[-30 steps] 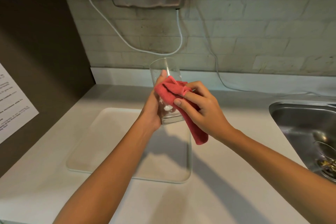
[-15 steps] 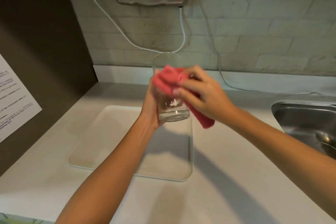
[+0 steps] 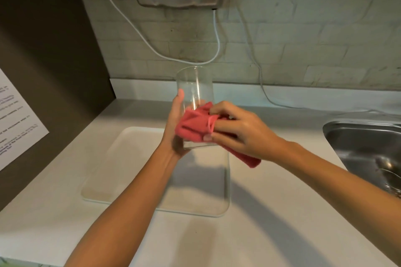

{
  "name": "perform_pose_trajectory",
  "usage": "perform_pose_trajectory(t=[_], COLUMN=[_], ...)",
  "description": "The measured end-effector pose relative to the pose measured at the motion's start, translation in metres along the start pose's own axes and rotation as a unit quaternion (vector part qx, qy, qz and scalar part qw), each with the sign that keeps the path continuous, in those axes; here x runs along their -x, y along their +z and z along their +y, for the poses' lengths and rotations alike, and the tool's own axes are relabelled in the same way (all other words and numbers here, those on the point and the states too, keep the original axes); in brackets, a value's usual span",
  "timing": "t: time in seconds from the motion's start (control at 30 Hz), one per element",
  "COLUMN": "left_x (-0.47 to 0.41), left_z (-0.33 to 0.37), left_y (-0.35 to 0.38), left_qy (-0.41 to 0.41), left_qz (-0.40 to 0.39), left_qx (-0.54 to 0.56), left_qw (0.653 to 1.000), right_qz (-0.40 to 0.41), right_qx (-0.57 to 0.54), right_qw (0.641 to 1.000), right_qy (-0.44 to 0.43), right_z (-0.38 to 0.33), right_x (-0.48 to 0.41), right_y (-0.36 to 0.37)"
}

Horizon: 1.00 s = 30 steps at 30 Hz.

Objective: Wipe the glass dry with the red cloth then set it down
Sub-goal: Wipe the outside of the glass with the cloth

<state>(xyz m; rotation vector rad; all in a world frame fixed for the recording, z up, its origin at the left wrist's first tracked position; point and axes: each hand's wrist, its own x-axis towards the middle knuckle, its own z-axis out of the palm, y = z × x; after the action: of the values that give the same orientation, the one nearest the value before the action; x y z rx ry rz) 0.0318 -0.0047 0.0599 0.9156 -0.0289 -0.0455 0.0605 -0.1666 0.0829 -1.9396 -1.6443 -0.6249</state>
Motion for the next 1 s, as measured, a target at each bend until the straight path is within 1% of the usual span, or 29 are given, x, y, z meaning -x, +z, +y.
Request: perform_pose_trajectory(t=[0.03, 0.1, 0.17, 0.23, 0.33, 0.37, 0.4, 0.43, 0.5, 0.57, 0.67, 0.77, 0.9, 1.0], left_x=[0.0, -0.001, -0.003, -0.003, -0.004, -0.002, -0.001, -0.001, 0.001, 0.001, 0.0, -0.003, -0.003, -0.004], left_z=[-0.002, -0.004, -0.005, -0.003, 0.0, 0.0, -0.001, -0.003, -0.005, -0.006, -0.002, -0.001, 0.001, 0.005], left_y=[-0.002, 0.003, 0.007, 0.008, 0.001, -0.001, -0.003, -0.006, -0.002, 0.003, 0.008, 0.008, 0.013, 0.015], left_qy=[0.012, 0.024, 0.031, 0.046, 0.047, 0.047, 0.045, 0.043, 0.037, 0.042, 0.039, 0.038, 0.041, 0.027], left_qz=[0.013, 0.049, 0.049, 0.035, -0.003, -0.007, 0.001, 0.011, 0.024, 0.016, 0.023, 0.065, 0.108, 0.101], left_qx=[0.003, -0.004, -0.029, -0.011, 0.025, 0.023, 0.02, 0.023, 0.02, 0.012, 0.013, -0.038, -0.077, -0.104], left_qw=[1.0, 0.998, 0.998, 0.998, 0.999, 0.999, 0.999, 0.999, 0.999, 0.999, 0.999, 0.996, 0.99, 0.989], right_qz=[0.026, 0.107, 0.154, 0.144, 0.069, 0.054, 0.057, 0.079, 0.142, 0.17, 0.177, 0.192, 0.199, 0.215], right_qx=[-0.009, -0.022, -0.032, -0.043, -0.054, -0.061, -0.065, -0.069, -0.081, -0.108, -0.162, -0.19, -0.173, -0.147], right_qw=[0.999, 0.988, 0.976, 0.978, 0.994, 0.995, 0.994, 0.99, 0.973, 0.956, 0.944, 0.934, 0.933, 0.934], right_qy=[0.028, 0.107, 0.154, 0.146, 0.07, 0.061, 0.07, 0.092, 0.163, 0.212, 0.225, 0.235, 0.245, 0.244], right_z=[0.005, 0.015, 0.017, 0.008, -0.006, -0.004, 0.0, 0.005, 0.012, 0.014, 0.008, 0.008, 0.012, 0.013], right_x=[-0.007, -0.025, -0.039, -0.037, -0.014, -0.011, -0.012, -0.017, -0.029, -0.035, -0.032, -0.029, -0.03, -0.03], right_y=[-0.003, -0.012, -0.015, -0.01, 0.003, 0.004, 0.002, 0.0, -0.008, -0.01, -0.008, -0.009, -0.012, -0.014])
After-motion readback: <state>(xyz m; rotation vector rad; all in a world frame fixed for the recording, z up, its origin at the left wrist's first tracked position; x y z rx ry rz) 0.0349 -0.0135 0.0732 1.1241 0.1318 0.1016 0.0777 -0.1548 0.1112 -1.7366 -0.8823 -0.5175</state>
